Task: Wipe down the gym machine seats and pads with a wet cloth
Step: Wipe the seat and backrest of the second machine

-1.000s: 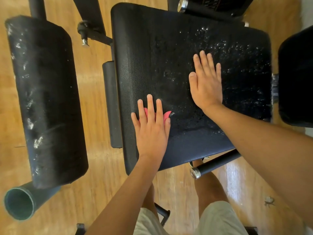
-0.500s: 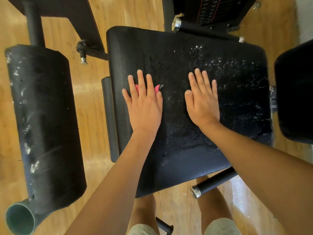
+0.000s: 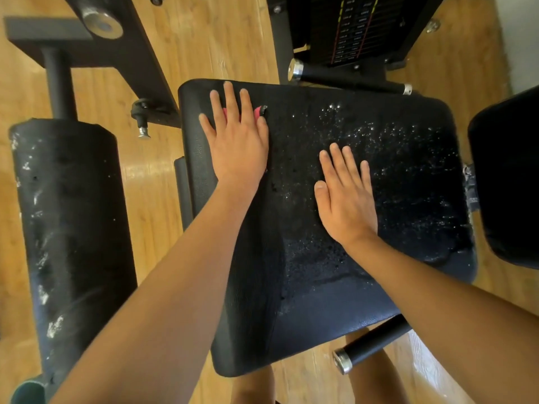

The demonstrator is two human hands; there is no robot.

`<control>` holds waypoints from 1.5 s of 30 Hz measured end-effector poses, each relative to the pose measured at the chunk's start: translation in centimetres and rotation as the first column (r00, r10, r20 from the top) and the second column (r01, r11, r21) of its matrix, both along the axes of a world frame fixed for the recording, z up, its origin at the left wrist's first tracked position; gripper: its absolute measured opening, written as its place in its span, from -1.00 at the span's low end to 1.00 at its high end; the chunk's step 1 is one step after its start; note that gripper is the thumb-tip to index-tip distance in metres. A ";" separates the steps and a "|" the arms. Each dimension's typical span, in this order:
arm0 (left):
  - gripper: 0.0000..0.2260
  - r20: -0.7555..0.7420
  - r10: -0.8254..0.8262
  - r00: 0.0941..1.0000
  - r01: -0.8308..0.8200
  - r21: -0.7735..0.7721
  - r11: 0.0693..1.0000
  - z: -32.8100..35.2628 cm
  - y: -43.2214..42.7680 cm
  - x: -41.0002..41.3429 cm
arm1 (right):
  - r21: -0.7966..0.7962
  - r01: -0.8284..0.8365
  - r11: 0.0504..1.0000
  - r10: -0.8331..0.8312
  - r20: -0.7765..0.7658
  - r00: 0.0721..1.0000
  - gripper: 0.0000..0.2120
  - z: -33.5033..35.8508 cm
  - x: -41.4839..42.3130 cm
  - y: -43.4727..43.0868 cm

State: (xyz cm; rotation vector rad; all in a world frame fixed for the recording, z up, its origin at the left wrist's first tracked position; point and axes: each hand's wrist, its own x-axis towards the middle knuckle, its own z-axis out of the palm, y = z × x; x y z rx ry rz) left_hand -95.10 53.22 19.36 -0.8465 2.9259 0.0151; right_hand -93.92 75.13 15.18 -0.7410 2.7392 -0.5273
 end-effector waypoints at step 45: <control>-0.47 -0.028 -0.064 0.998 0.064 -0.007 0.998 -0.3 7.2 5.1 | -0.010 0.007 1.000 -0.007 0.027 1.000 -0.46 0.6 0.1 -0.1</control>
